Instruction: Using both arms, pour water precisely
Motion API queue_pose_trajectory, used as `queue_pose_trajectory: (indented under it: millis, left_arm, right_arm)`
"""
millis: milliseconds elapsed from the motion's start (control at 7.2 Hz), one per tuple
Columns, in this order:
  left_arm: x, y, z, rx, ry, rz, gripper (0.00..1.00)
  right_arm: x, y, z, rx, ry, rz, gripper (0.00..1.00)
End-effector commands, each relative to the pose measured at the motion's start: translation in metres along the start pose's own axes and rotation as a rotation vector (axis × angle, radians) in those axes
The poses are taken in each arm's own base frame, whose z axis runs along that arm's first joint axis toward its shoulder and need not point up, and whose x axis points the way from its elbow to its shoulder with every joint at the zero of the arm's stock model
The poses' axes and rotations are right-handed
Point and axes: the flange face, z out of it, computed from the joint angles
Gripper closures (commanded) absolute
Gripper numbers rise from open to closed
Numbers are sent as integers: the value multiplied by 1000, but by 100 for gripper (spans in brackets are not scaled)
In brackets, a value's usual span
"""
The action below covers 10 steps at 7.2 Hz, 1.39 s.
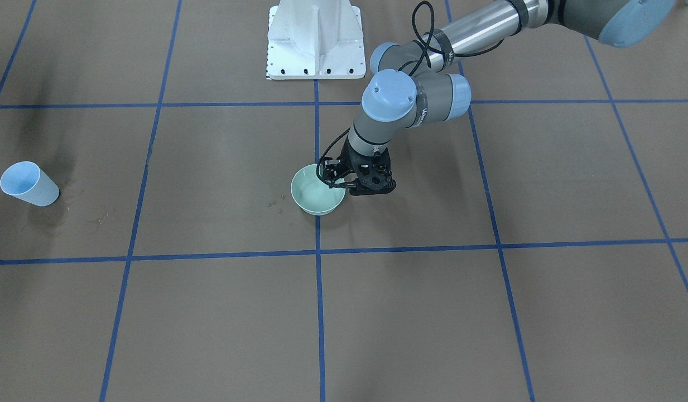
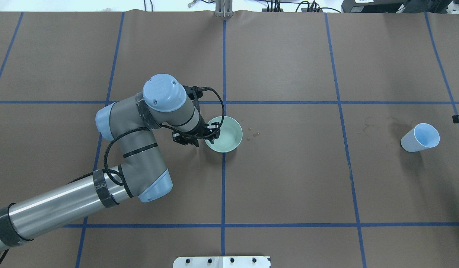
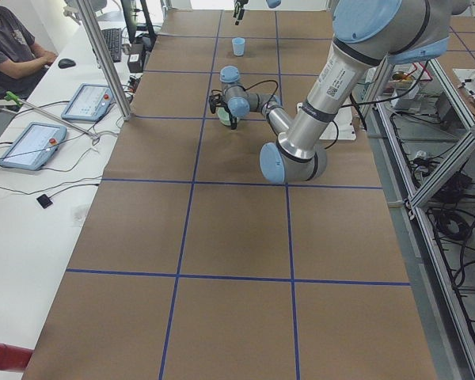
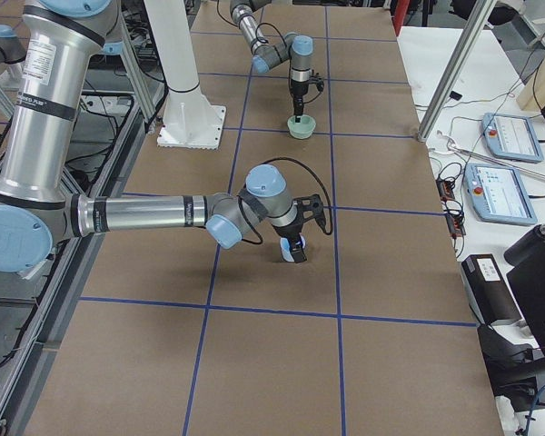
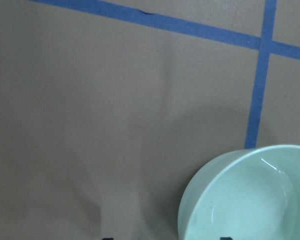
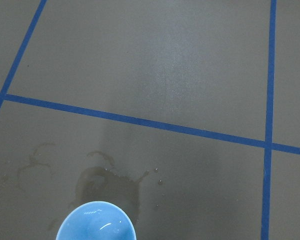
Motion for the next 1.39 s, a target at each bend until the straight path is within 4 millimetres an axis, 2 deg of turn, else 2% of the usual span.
queue_pose_trajectory:
  millis: [0,139,278,417,556,833,1111,1250]
  left_arm:
    - [4,2,-5,-4,12,6,100]
    - [10,0,-11,2,24,9,100]
    - [10,-10,-31,15,47,9,100]
    - [-25,-28,-55,1,61,4,100]
    - [-87,-43,-81,-6,59,39,100]
    - [-245,-38,-106,8,-37,214,100]
    - [-364,-40,-123,-3,-140,297,100]
    - [-417,-45,-135,-5,-187,336,100]
  right_arm:
    - [1,-1,-3,6,1,3,1]
    - [2,-1,-3,7,1,4,1]
    - [3,-2,-4,9,3,7,1]
    - [3,-2,-4,10,3,7,1]
    - [4,-1,-4,8,4,8,1]
    - [4,0,-3,5,4,10,1]
    - [5,0,-3,6,5,10,1]
    - [5,0,-3,6,5,10,1]
